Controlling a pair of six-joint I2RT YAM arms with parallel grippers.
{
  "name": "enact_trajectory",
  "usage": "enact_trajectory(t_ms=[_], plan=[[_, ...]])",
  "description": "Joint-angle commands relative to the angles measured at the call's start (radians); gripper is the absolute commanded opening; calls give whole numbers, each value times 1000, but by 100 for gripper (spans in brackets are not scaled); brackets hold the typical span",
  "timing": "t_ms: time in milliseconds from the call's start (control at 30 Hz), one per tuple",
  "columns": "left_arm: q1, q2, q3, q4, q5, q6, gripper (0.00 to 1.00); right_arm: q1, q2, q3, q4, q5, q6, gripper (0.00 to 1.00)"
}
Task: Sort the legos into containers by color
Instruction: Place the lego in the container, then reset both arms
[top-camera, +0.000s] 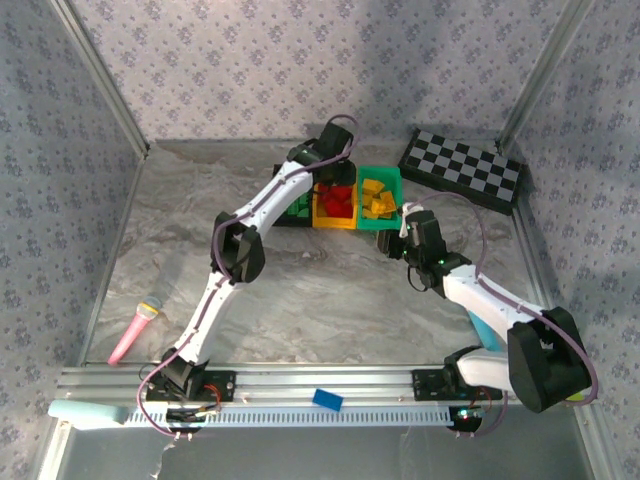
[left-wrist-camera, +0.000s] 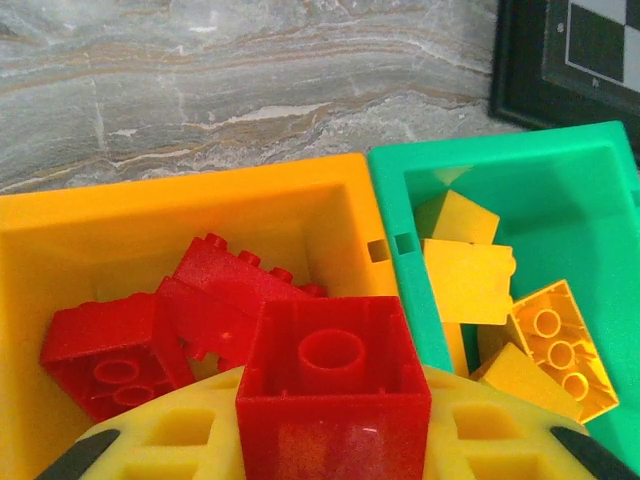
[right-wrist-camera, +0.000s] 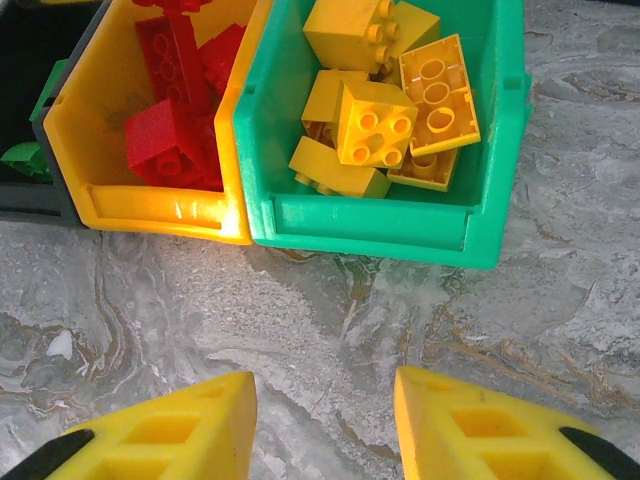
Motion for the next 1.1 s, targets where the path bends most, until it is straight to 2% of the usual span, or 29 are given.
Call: enact_trajectory(t_ms=[0, 133, 200, 267, 400, 500, 700, 867, 1067], plan=[[0, 32, 41, -15, -23, -4, 27, -9, 3, -10, 14, -10, 15, 42], [2, 54, 38, -30, -38, 2, 34, -9, 19, -7, 19, -16, 19, 42], [1, 58, 40, -29, -29, 2, 45, -10, 23, -8, 21, -17, 19, 42], [-1, 53, 40, -26, -20, 11, 64, -9, 24, -9, 24, -16, 17, 42], [-7, 17, 34, -30, -40, 24, 67, -10, 32, -9, 27, -14, 17, 42], [-20, -52, -31, -9, -77, 25, 67, -10, 33, -10, 29, -11, 17, 42], [-73, -324, -453, 237, -226, 53, 67, -11, 14, -12, 13, 57, -15, 44], [-54, -576, -855, 451, -256, 8, 67, -12, -48, -36, 19, 124, -44, 47], [-10, -871, -1225, 598, -345, -5, 67, -17, -159, -33, -10, 219, -54, 50]])
